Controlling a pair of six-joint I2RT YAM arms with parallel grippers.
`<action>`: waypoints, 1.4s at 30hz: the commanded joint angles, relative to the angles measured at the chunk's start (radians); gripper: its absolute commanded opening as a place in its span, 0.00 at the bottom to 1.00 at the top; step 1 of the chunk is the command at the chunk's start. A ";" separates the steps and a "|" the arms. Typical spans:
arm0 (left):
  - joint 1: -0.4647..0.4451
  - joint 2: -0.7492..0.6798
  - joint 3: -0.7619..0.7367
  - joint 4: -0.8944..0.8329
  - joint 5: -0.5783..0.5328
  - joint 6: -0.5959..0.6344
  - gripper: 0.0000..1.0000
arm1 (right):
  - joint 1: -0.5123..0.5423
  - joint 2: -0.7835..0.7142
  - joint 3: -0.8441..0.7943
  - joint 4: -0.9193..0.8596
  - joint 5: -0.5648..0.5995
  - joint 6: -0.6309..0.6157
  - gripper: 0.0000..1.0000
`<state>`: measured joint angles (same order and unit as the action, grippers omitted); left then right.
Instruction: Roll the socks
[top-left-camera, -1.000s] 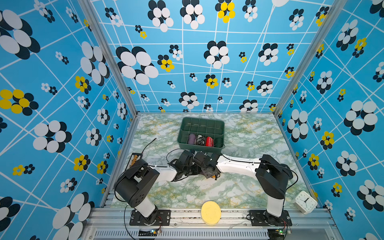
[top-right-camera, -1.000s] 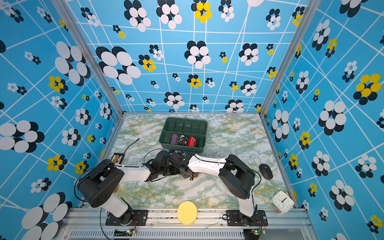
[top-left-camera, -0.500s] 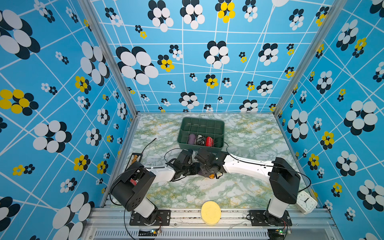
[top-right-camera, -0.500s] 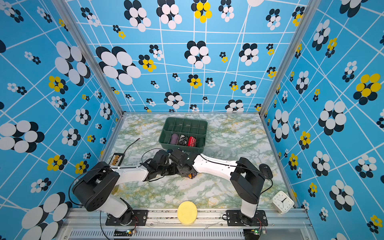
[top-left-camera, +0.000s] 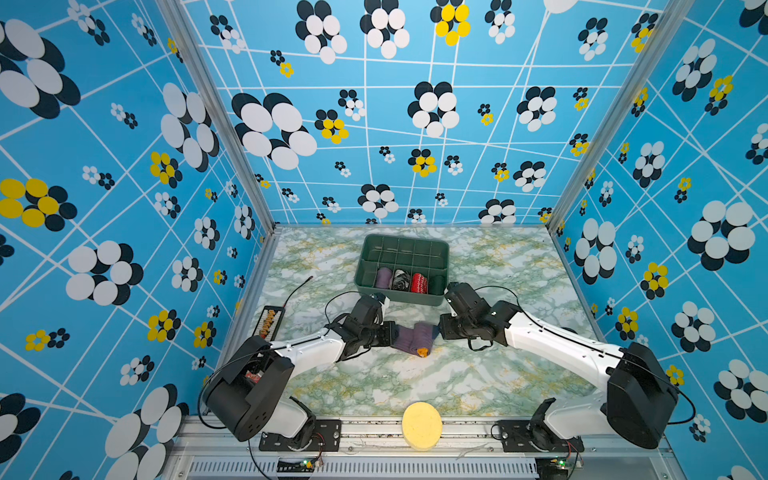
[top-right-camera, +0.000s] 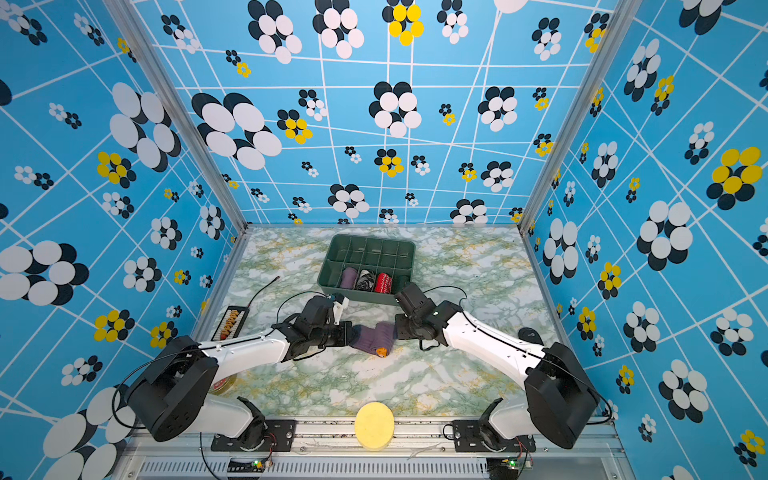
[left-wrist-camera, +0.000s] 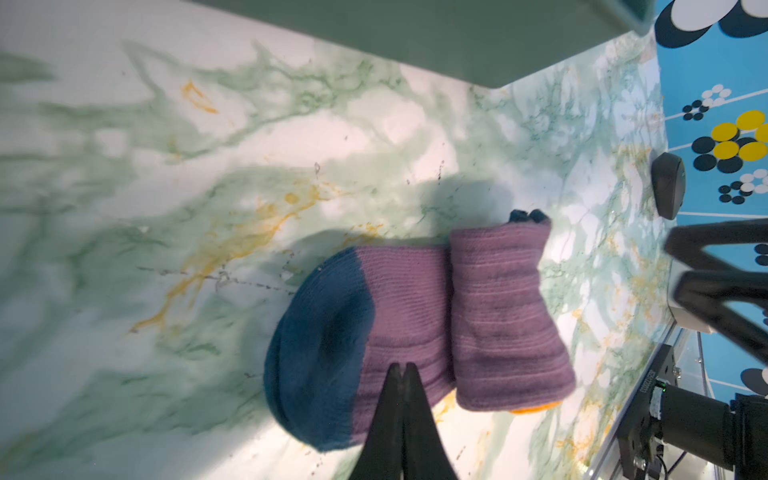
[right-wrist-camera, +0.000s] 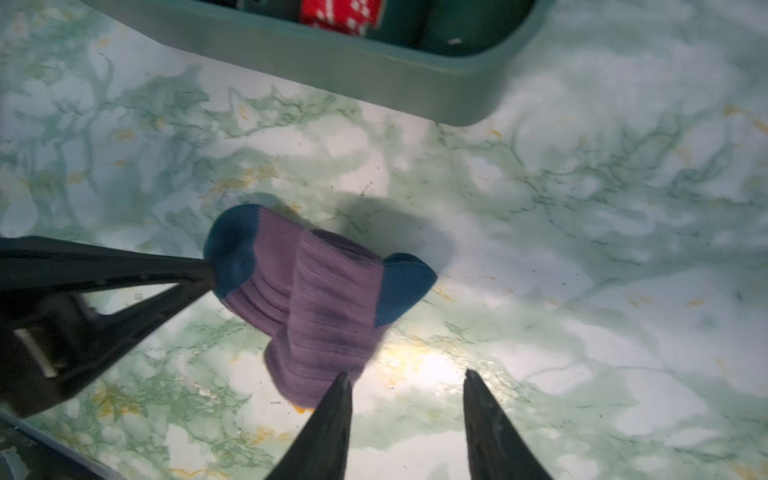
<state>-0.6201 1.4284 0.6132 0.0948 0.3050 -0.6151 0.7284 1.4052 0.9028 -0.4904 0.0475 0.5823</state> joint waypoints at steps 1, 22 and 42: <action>-0.031 -0.043 0.069 -0.083 -0.024 0.049 0.05 | -0.021 0.018 -0.057 0.007 -0.076 0.046 0.41; -0.223 0.162 0.326 -0.227 0.031 0.150 0.00 | -0.050 0.095 -0.200 0.260 -0.221 0.143 0.37; -0.232 0.305 0.416 -0.363 -0.023 0.214 0.00 | -0.053 0.115 -0.212 0.300 -0.245 0.154 0.37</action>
<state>-0.8467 1.7145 1.0008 -0.1967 0.3168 -0.4328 0.6838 1.5166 0.7113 -0.1970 -0.1898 0.7227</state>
